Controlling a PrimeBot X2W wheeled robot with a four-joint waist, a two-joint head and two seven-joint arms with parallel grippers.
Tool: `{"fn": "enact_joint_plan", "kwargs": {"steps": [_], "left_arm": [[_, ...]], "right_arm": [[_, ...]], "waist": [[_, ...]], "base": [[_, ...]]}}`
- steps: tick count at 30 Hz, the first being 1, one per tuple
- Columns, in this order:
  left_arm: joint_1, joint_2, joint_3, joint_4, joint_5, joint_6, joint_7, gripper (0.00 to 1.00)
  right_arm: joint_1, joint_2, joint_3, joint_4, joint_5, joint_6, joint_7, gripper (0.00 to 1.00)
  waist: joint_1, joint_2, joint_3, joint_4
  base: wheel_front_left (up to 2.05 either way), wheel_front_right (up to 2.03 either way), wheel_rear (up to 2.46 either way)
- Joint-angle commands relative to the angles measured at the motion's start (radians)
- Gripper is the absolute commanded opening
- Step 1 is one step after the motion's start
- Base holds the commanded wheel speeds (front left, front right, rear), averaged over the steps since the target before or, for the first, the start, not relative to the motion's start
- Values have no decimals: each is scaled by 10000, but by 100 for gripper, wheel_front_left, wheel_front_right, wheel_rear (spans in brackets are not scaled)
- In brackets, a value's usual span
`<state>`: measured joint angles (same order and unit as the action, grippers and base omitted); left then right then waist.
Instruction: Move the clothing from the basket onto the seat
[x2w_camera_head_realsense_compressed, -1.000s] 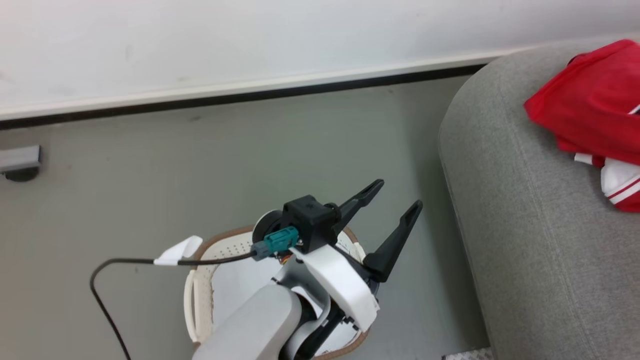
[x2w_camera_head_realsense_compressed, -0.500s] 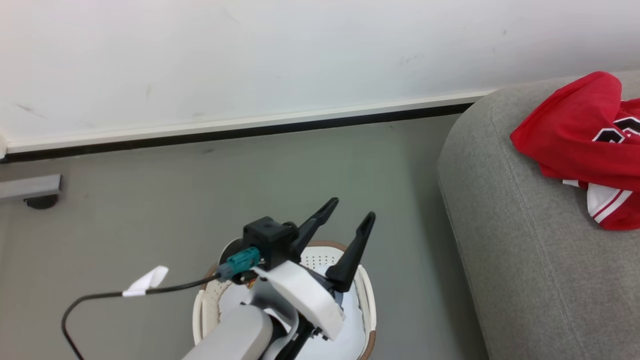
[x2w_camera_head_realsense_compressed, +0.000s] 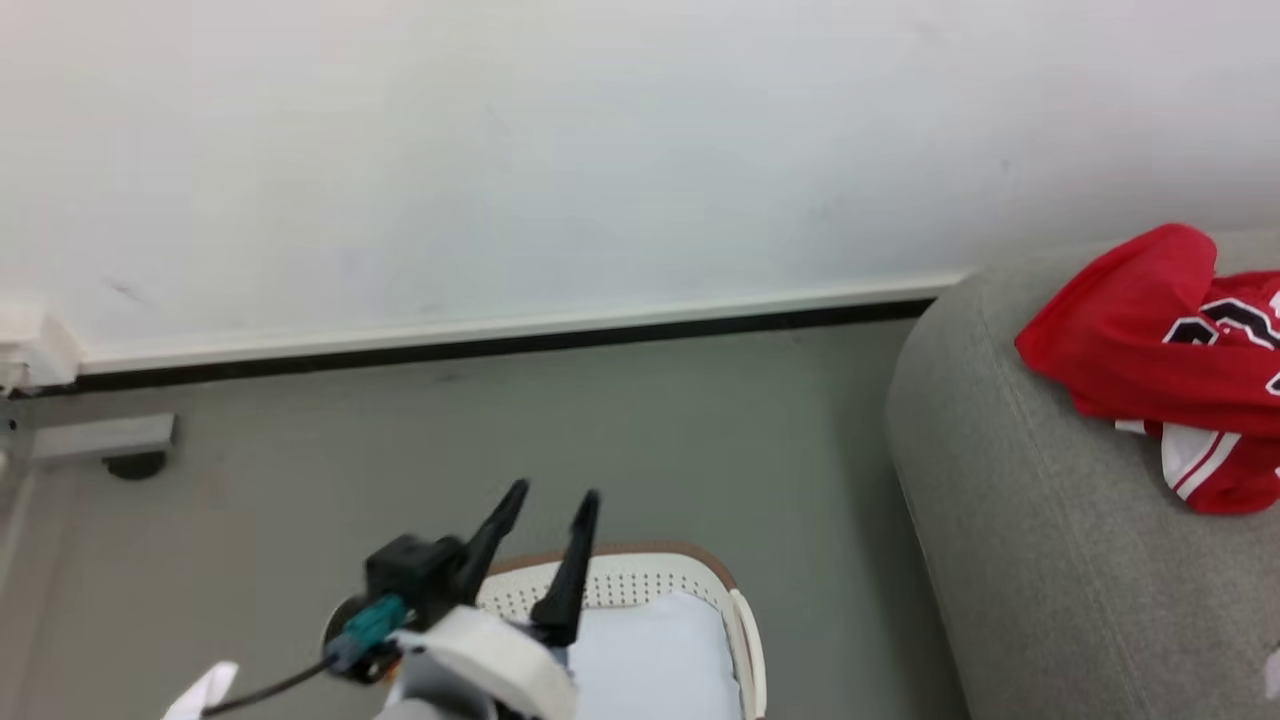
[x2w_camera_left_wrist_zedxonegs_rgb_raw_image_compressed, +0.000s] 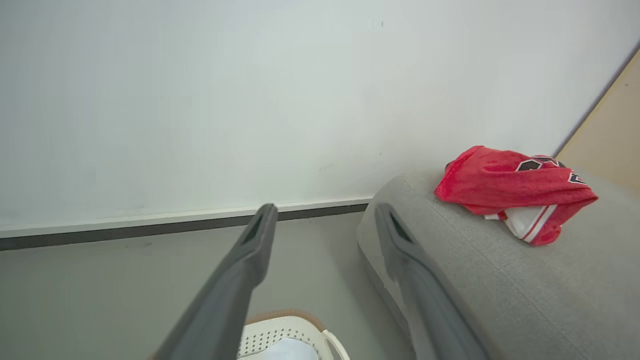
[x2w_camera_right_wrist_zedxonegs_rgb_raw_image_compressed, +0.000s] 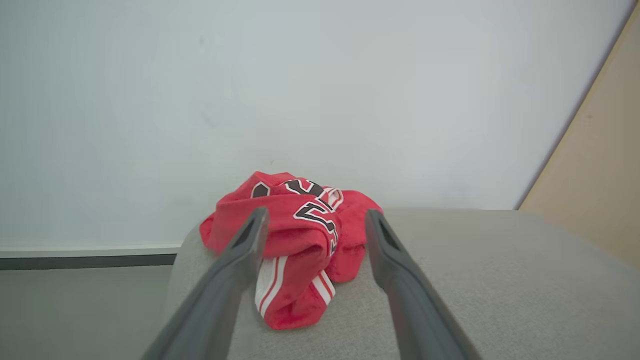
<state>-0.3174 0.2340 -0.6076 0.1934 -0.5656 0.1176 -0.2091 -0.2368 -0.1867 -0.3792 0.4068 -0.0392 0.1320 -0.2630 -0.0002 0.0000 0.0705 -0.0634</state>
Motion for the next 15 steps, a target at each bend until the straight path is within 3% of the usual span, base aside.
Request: {"fn": "enact_joint_plan", "kwargs": {"steps": [1,8,15], "left_arm": [[358,138,167,138,-122,101,-161,100],[1390,324,986,488,-59,465,-534,100],[2344,4,2439,292,636,232,-556,100]], "right_arm": [[319,145,101,-286,126,-26,-12,100],[1278,806,843,-1403,251,-25,-9,100],[2019,1173,1606,-1945,43,-26,-9,100]], "waist": [[2,0,-331,141],[2,0,-767,398],[2,0,-998,651]], "base": [[0,0,0],[0,0,0],[0,0,0]]}}
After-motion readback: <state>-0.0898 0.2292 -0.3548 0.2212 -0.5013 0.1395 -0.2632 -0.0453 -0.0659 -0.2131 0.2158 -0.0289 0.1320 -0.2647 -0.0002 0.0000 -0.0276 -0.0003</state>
